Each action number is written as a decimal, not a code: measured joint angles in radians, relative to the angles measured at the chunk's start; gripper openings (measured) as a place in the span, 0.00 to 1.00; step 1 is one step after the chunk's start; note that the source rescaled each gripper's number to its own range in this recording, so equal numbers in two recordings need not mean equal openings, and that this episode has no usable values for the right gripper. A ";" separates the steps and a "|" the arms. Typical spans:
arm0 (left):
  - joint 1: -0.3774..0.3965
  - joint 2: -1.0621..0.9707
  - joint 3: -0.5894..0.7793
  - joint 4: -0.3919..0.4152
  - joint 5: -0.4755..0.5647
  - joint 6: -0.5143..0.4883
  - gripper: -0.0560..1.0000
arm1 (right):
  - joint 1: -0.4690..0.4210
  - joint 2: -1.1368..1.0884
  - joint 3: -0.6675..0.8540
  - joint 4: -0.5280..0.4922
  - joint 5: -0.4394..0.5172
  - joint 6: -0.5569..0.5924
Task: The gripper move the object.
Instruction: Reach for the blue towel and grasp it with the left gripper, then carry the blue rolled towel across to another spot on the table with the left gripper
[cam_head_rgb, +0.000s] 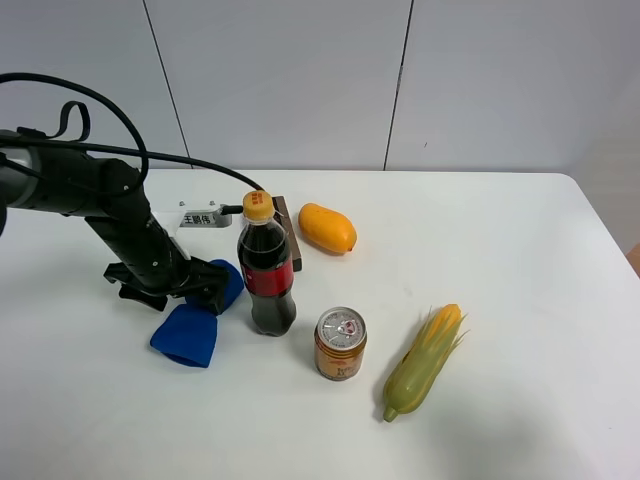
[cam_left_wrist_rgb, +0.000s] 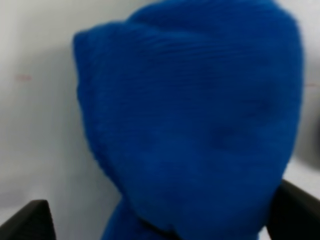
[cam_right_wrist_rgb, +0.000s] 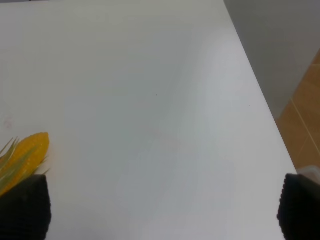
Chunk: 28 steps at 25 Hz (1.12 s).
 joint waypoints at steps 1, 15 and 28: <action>0.000 0.008 0.000 0.000 0.000 0.001 0.72 | 0.000 0.000 0.000 0.000 0.000 0.000; 0.000 0.016 0.000 0.000 0.000 0.025 0.05 | 0.000 0.000 0.000 0.000 0.000 0.000; 0.003 -0.229 0.000 0.097 0.031 0.090 0.06 | 0.000 0.000 0.000 0.000 0.000 0.000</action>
